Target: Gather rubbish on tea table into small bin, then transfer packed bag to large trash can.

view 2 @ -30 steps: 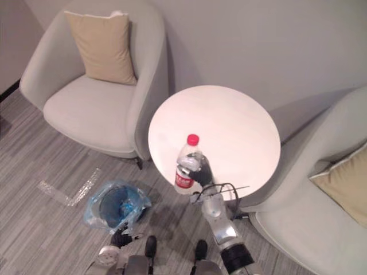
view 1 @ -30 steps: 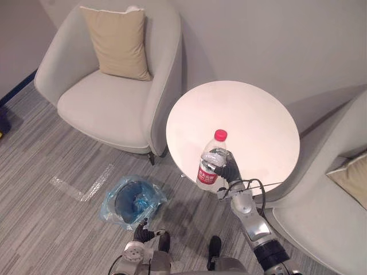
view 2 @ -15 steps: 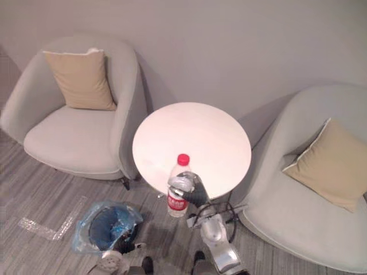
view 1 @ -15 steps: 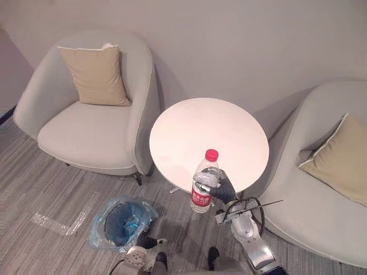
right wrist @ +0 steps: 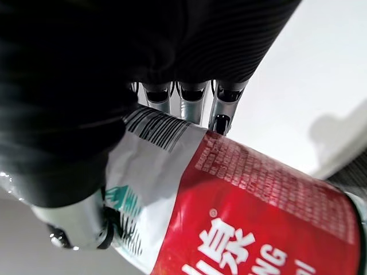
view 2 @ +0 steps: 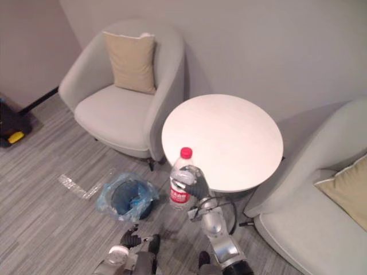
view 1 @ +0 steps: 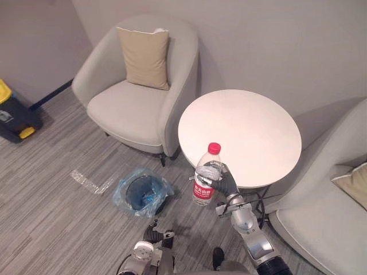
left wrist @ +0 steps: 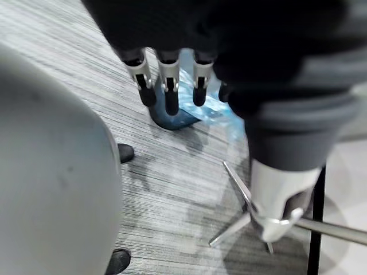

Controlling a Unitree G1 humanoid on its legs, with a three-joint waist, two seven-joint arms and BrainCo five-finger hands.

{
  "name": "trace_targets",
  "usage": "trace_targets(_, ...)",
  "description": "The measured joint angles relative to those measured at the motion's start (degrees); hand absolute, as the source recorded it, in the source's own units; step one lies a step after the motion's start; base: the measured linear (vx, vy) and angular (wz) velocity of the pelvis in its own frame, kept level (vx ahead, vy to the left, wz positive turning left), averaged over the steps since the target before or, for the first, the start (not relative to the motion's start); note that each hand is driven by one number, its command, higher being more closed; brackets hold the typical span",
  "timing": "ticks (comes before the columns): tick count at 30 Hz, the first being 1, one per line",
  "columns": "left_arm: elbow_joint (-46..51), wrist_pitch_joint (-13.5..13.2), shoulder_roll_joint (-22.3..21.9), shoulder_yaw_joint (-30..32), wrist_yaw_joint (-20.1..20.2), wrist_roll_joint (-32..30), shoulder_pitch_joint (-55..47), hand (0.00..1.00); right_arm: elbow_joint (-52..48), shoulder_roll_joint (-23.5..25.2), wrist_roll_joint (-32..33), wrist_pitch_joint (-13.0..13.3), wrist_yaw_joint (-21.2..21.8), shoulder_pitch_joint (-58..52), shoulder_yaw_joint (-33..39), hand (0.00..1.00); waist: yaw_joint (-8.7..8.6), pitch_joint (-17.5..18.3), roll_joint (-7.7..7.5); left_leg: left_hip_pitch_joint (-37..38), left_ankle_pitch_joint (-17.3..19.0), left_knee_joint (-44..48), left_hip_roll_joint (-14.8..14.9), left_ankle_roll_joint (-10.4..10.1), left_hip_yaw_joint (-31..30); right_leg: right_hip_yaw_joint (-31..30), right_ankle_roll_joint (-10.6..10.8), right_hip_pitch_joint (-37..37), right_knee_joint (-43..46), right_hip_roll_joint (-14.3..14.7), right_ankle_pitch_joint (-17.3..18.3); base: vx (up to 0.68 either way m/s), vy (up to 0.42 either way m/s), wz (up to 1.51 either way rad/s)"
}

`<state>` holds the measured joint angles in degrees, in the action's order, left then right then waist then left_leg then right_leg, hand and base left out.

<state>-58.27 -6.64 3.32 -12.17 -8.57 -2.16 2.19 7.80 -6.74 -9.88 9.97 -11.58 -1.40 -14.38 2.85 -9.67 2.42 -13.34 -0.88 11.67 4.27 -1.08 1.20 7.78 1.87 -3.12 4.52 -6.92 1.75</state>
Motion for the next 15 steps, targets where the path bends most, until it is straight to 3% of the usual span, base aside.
trace_targets(1, 0.5, 0.0, -0.3, -0.2, 0.0, 0.0, -0.3, 0.00, 0.0, -0.2, 0.2, -0.2, -0.2, -0.5, 1.3, 1.00, -0.17, 0.0, -0.11, -0.6, 1.6, 8.0, 0.5, 0.4, 3.6, 1.5, 0.3, -0.6, 1.0, -1.2, -0.2, -0.11, 0.008, 0.64)
trace_targets(2, 0.5, 0.0, -0.6, -0.2, -0.1, -0.1, -0.7, 0.00, -0.1, -0.2, 1.1, -0.2, -0.7, -1.3, 2.4, 1.00, -0.66, 0.4, 0.51, -0.1, 6.0, 13.2, 2.4, -0.1, 7.7, 3.2, 0.6, -0.9, 1.3, -2.0, -0.4, -0.12, 0.037, 0.68)
trace_targets(3, 0.5, 0.1, -0.7, -0.3, -0.1, -0.1, -0.9, 0.00, -0.1, -0.2, 1.1, -0.2, -0.9, -1.5, 2.7, 1.00, -0.95, 0.5, 0.71, 0.3, 7.4, 14.3, 3.2, -0.3, 9.1, 4.0, 0.8, -0.9, 1.1, -2.3, -0.5, -0.12, 0.153, 0.69)
trace_targets(4, 0.4, 0.2, -0.9, -0.7, -0.1, -0.4, -1.2, 0.00, -0.1, -0.2, 1.1, -0.3, -1.0, -1.8, 2.9, 1.00, -1.26, 0.9, 1.35, 1.9, 9.9, 13.5, 4.6, -0.8, 12.2, 4.8, 1.9, -0.7, 0.7, -2.5, -1.0, -0.09, 0.169, 0.53)
trace_targets(6, 0.3, 0.4, -1.3, -1.6, -0.1, -1.2, -2.0, 0.00, 0.0, 0.0, 1.1, -0.5, -1.0, -2.0, 2.9, 1.00, -1.71, 1.3, 1.80, 5.2, 12.0, 4.7, 3.5, -2.9, 12.9, 6.1, 3.8, 0.8, -1.9, -1.9, -1.7, -0.06, 0.184, 0.68)
trace_targets(7, 0.4, 0.5, -0.3, -2.3, -0.1, -1.2, -1.9, 0.00, 0.0, 0.8, 1.1, -0.8, -0.9, -2.3, 2.9, 1.00, -1.77, 1.6, -0.42, 6.5, 9.2, -0.2, 0.9, -2.3, 12.2, 5.5, 4.2, 1.4, -3.8, -3.0, -2.0, -0.04, 0.141, 0.70)
trace_targets(9, 0.2, 0.7, 0.5, -2.6, -0.1, -1.5, -2.2, 0.00, 0.0, 2.3, 1.1, -0.9, -0.7, -2.2, 2.2, 1.00, -1.75, 2.5, -1.88, 8.4, 6.4, -5.1, -1.9, -1.2, 11.2, 4.0, 4.6, 2.1, -4.7, -4.3, -2.2, -0.01, 0.126, 0.56)
trace_targets(12, 0.2, 0.7, 0.7, -2.3, -0.2, -1.9, -2.7, 0.00, 0.4, 3.6, 1.1, -0.9, -0.5, -2.1, 1.2, 1.00, -1.30, 3.2, -1.79, 10.8, 4.9, -9.8, -4.6, -0.6, 10.3, 3.8, 4.9, 3.3, -4.8, -5.9, -2.2, 0.01, 0.122, 0.28)
trace_targets(15, 0.1, 0.7, 1.6, -1.4, -0.2, -2.3, -3.0, 0.00, 3.2, 4.4, 1.1, -1.0, -0.1, -1.7, 0.9, 1.00, -0.77, 3.5, -1.68, 11.8, 3.8, -11.8, -5.3, -0.2, 10.1, 3.1, 5.7, 3.3, -4.9, -6.1, -1.8, 0.06, 0.039, 0.06)
